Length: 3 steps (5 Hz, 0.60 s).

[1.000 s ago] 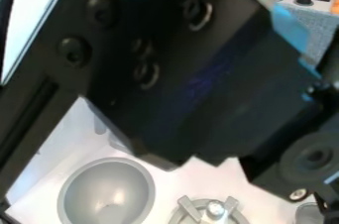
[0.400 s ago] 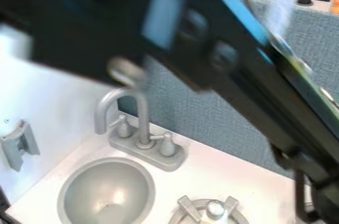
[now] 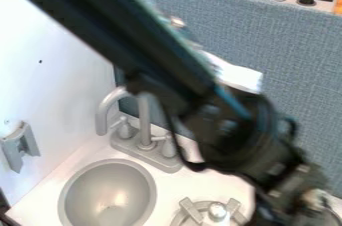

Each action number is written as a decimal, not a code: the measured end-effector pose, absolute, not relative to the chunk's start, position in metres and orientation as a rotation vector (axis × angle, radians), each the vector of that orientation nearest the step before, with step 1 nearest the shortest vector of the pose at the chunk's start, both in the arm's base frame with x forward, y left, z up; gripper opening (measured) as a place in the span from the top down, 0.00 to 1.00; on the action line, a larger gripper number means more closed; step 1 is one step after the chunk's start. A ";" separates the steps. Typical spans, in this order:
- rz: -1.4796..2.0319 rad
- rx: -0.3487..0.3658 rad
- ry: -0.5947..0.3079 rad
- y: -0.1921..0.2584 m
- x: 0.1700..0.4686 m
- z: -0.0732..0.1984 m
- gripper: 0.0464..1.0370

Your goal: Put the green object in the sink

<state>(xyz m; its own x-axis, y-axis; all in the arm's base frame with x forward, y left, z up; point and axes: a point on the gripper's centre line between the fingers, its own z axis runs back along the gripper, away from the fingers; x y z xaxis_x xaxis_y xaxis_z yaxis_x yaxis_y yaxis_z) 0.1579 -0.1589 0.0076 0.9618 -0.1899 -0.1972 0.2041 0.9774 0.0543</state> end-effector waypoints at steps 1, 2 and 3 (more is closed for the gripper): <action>-0.079 0.052 0.145 -0.116 0.150 0.004 0.95; -0.033 0.043 0.138 -0.089 0.149 -0.006 0.95; -0.014 0.017 0.070 -0.058 0.155 -0.020 0.95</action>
